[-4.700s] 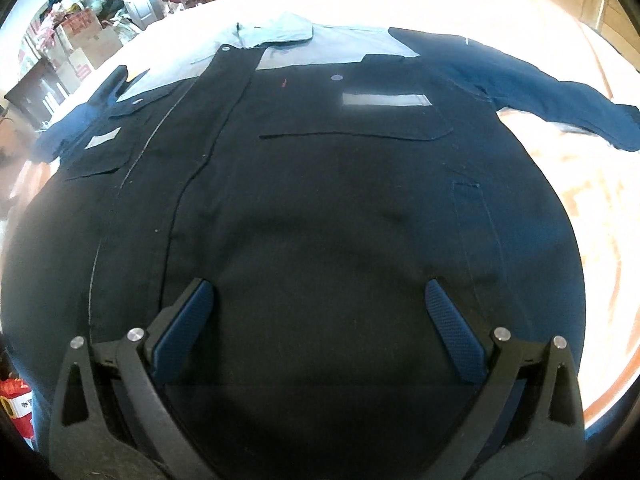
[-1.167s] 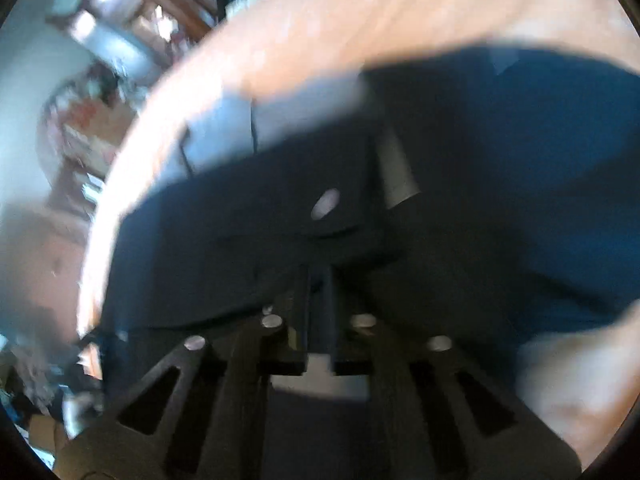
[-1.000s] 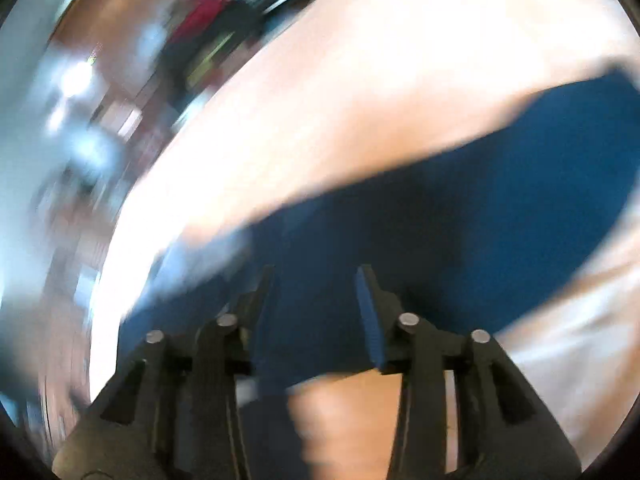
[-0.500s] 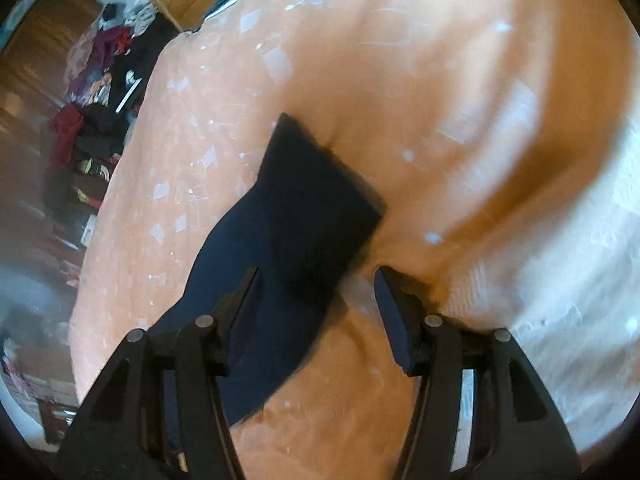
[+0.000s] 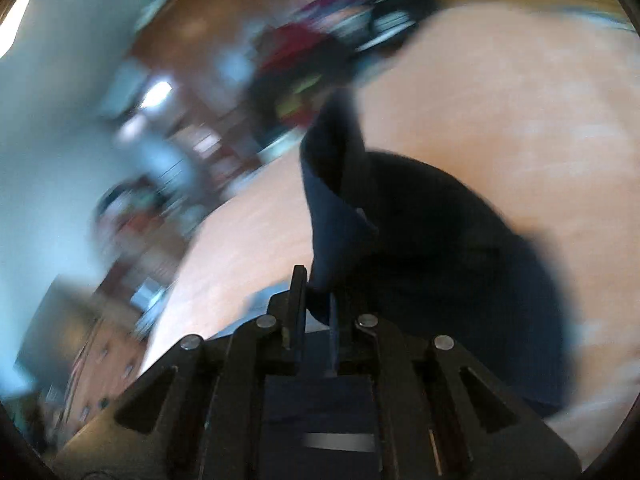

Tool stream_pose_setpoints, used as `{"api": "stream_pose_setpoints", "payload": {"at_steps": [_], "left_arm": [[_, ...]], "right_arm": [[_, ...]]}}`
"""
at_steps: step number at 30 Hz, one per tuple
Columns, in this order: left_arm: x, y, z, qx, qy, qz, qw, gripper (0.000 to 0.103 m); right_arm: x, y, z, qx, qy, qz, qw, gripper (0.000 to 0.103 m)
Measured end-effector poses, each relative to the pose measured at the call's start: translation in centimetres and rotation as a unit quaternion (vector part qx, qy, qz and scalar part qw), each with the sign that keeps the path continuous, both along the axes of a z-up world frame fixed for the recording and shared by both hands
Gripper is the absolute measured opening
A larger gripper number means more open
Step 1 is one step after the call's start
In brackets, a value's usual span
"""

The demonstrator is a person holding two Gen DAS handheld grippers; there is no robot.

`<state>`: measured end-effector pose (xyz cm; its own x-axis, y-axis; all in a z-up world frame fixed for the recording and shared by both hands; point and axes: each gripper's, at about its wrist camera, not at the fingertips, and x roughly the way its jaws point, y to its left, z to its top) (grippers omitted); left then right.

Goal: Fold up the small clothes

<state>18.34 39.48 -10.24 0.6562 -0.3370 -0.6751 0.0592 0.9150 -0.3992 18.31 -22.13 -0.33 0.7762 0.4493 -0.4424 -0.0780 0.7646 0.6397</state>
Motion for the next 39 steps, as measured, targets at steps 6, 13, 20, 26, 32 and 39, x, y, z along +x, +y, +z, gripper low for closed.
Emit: {"api": "stream_pose_setpoints", "payload": {"at_steps": [6,13,20,26,32,39], "left_arm": [[0.2,0.5,0.3,-0.020,0.003,-0.012,0.9997,0.078],[-1.2,3.4,-1.8,-0.045,0.032,0.005,0.9985,0.078],[-0.2,1.9,-3.4,-0.064,0.041,-0.001,0.9971,0.078],[0.2,-0.5,-2.6,-0.063,0.035,-0.024,0.9971,0.079],[0.7,-4.9,0.1,-0.027,0.012,-0.111,0.9934,0.079],[3.4,-20.7,1.7,-0.021,-0.008,-0.279,0.9600,0.078]], "right_arm": [[7.7,22.0,-6.0,-0.001,0.052,0.156,0.986,0.009],[9.2,28.2,-12.0,-0.002,0.125,0.184,0.975,0.010],[11.4,31.2,-12.2,-0.036,0.140,0.208,0.967,0.014],[9.1,29.2,-9.1,-0.074,0.098,0.227,0.966,0.021],[2.4,11.9,-4.3,-0.106,0.051,0.121,0.986,0.062],[3.2,-1.4,-9.8,-0.123,0.152,0.063,0.979,0.019]]}}
